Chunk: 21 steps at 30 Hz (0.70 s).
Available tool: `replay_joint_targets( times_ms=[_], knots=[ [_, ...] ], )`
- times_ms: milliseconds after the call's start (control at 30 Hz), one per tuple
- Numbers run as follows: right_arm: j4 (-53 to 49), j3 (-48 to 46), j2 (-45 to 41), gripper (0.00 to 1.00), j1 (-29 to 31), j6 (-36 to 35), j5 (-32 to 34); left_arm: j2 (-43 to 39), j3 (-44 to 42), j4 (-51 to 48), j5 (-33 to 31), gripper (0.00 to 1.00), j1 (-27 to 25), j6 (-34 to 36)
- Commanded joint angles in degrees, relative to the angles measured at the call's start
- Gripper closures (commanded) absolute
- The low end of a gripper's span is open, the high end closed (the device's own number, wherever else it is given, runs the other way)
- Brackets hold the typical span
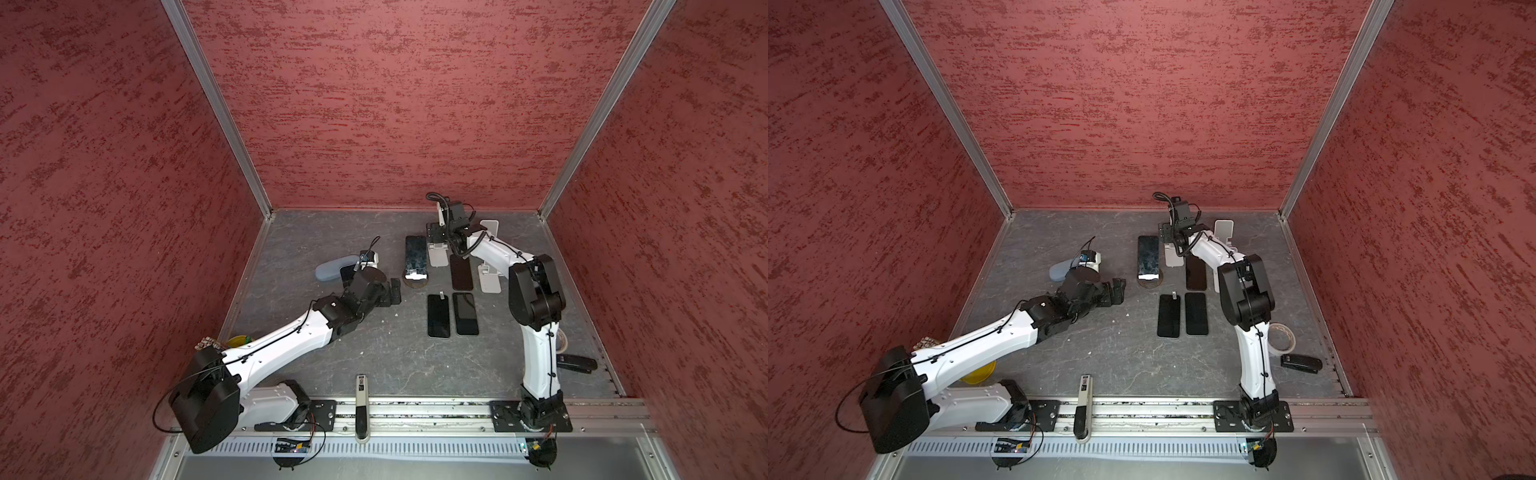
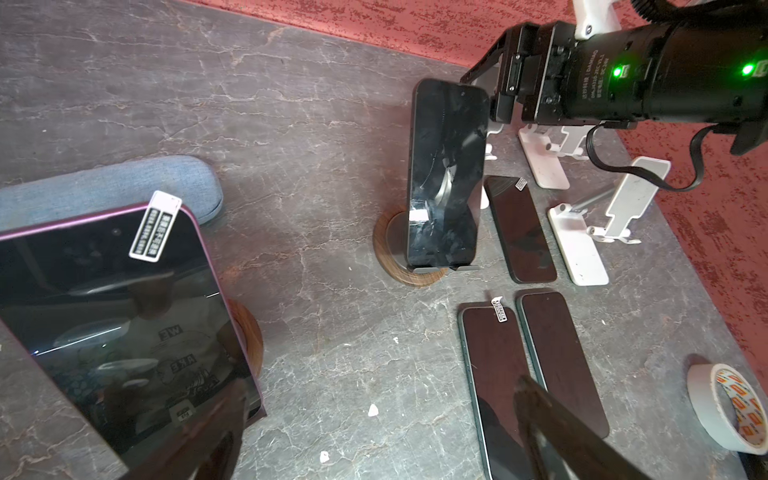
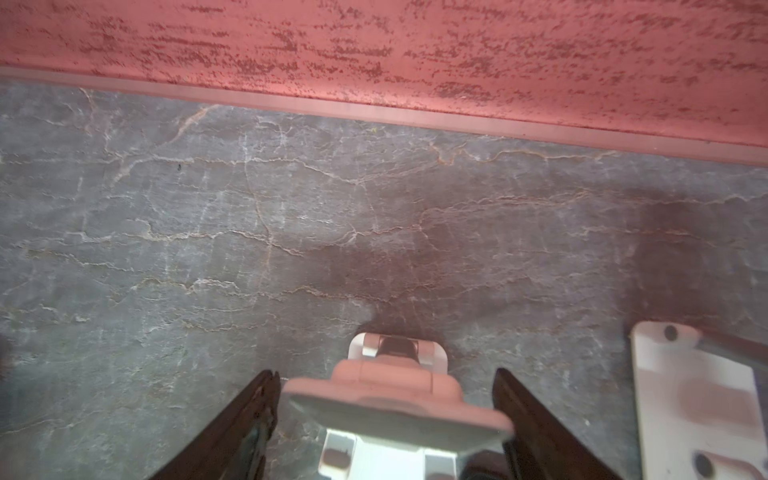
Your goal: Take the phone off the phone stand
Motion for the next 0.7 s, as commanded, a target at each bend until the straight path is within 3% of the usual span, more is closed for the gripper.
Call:
replay_joint_targets(
  times_ms=[0, 667],
  knots=[
    [-0.6, -1.0, -6.1, 0.16, 0.2, 1.1, 2.3, 0.2, 0.8, -1.2, 1.0, 0.01, 0.2, 0.7],
    [-2.1, -10.9, -18.6, 0.11, 4.2, 3.8, 2.8, 0.3, -1.2, 1.6, 2.5, 0.01, -1.1, -0.3]
  ],
)
